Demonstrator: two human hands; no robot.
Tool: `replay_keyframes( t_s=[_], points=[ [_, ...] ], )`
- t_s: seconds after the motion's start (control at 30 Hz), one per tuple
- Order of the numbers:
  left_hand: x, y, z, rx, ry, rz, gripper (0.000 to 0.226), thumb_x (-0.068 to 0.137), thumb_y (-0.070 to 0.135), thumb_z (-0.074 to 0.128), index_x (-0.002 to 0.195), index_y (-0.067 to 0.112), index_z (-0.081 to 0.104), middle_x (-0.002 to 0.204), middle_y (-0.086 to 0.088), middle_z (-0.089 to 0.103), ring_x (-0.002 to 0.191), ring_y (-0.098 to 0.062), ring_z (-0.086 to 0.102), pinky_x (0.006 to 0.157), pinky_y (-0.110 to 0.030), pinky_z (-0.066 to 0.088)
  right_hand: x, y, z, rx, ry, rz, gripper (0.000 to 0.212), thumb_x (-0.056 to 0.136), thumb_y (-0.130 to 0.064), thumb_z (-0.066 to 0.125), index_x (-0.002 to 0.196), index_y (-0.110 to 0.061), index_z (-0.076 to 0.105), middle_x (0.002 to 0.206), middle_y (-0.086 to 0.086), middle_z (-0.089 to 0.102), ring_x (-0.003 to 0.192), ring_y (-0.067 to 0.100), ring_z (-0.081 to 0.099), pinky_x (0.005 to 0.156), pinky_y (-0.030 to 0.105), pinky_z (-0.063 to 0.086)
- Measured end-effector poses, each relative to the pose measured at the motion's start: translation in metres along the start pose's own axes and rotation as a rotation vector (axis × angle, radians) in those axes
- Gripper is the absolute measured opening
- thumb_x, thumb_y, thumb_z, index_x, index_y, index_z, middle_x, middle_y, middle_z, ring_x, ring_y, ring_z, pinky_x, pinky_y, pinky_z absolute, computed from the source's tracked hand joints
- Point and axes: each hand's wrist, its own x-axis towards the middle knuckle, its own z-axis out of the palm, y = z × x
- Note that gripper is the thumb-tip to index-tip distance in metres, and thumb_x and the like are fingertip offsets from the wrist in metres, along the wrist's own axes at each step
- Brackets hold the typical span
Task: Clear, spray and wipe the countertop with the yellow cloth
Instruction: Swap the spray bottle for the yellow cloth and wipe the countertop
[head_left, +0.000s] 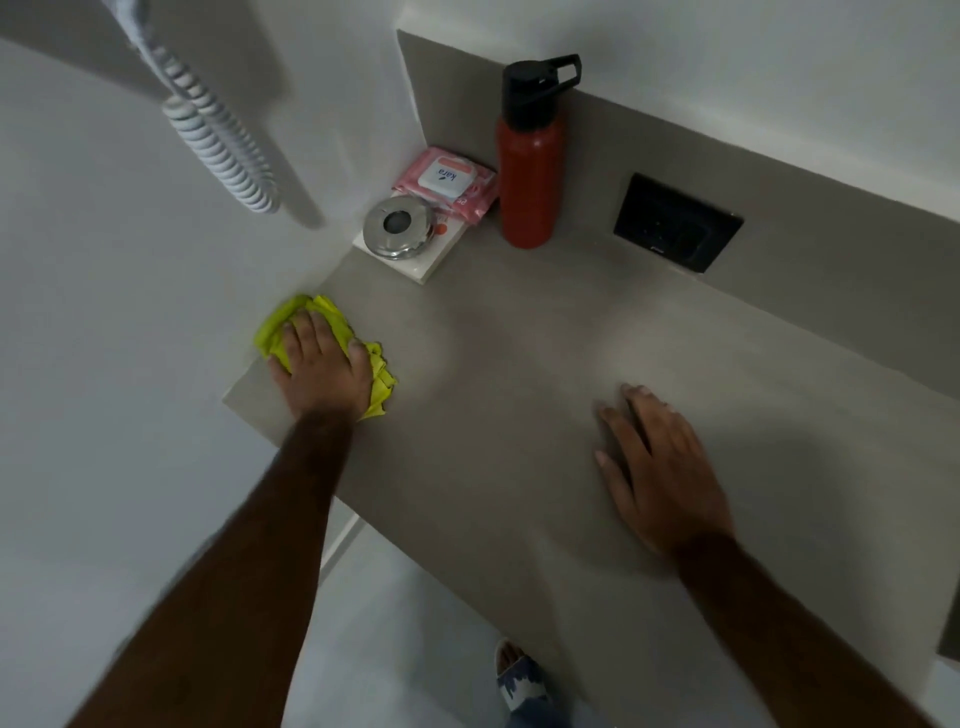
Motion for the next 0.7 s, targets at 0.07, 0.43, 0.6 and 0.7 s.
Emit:
replay_keyframes(
  t_s=[0.07, 0.43, 0.6, 0.7],
  points=[
    [0.004, 0.014, 0.001, 0.006, -0.045, 0.092, 0.079, 0.092, 0.050, 0.022, 0.160, 0.011, 0.020, 0.169, -0.008, 0.018, 0.156, -0.029, 0.015, 0.124, -0.060, 0.012, 0.001, 0.002, 0.000, 0.001, 0.001, -0.016, 0.056, 0.103, -0.042, 0.046, 0.152, -0.015, 0.050, 0.163, 0.018, 0.040, 0.152, 0.035, 0.038, 0.125, 0.050, 0.030],
    [-0.077, 0.111, 0.014, -0.040, -0.080, 0.557, 0.079, 0.088, 0.050, 0.029, 0.159, 0.013, 0.028, 0.168, -0.005, 0.024, 0.156, -0.025, 0.021, 0.125, -0.055, 0.014, 0.001, 0.003, 0.001, 0.006, 0.007, -0.011, 0.055, 0.104, -0.043, 0.045, 0.154, -0.017, 0.048, 0.166, 0.014, 0.037, 0.154, 0.032, 0.036, 0.127, 0.048, 0.028],
    [-0.034, 0.149, 0.021, -0.038, -0.104, 0.459, 0.080, 0.091, 0.051, 0.029, 0.160, 0.013, 0.021, 0.168, -0.009, 0.021, 0.156, -0.026, 0.018, 0.126, -0.054, 0.008, 0.000, 0.008, 0.006, -0.002, -0.001, -0.017, 0.054, 0.106, -0.042, 0.045, 0.155, -0.020, 0.045, 0.168, 0.011, 0.034, 0.156, 0.029, 0.032, 0.128, 0.045, 0.025],
    [-0.029, 0.161, 0.026, -0.041, -0.127, 0.429, 0.081, 0.091, 0.050, 0.032, 0.160, 0.010, 0.021, 0.167, -0.012, 0.022, 0.155, -0.029, 0.019, 0.126, -0.057, 0.008, 0.000, 0.009, 0.009, 0.011, 0.003, -0.001, 0.053, 0.107, -0.038, 0.043, 0.157, -0.019, 0.043, 0.168, 0.008, 0.034, 0.157, 0.026, 0.031, 0.129, 0.043, 0.024]
  ],
)
